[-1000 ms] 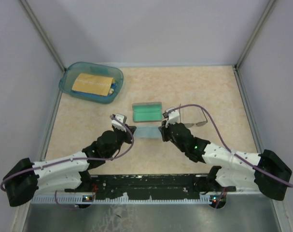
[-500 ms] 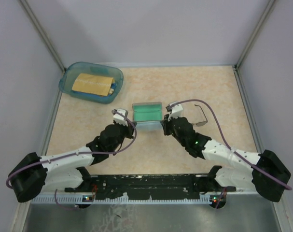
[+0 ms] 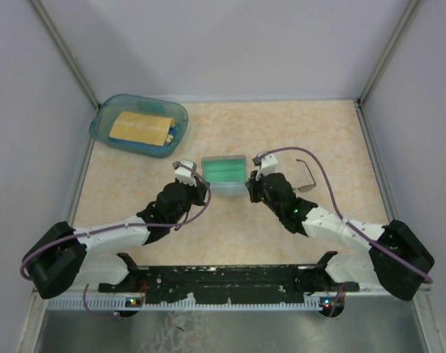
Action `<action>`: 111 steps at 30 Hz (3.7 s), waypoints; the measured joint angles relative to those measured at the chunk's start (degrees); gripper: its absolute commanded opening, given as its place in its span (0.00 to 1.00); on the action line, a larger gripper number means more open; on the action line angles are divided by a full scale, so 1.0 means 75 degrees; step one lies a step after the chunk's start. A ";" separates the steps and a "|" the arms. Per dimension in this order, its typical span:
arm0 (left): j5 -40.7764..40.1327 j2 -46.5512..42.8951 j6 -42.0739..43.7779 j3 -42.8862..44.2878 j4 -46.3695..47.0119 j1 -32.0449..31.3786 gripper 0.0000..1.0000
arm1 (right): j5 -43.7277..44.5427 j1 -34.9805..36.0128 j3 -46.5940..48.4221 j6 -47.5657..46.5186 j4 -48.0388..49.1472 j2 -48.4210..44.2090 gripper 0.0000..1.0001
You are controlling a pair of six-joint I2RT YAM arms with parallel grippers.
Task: Organize the sunglasses
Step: Place the glasses cleaning cloth in the sunglasses case.
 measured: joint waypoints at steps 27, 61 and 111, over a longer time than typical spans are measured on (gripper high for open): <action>0.0796 0.1559 -0.0082 0.0338 0.0714 0.1067 0.00 | -0.0930 -0.0769 0.0551 0.0003 0.1020 0.1813 0.00; 0.1405 0.2769 -0.0023 0.0842 0.1288 0.1714 0.00 | -0.1416 -0.1244 0.1052 0.0023 0.1641 0.2984 0.00; 0.1597 0.3445 0.0038 0.1358 0.1437 0.1990 0.00 | -0.1670 -0.1498 0.1542 0.0023 0.1754 0.3896 0.00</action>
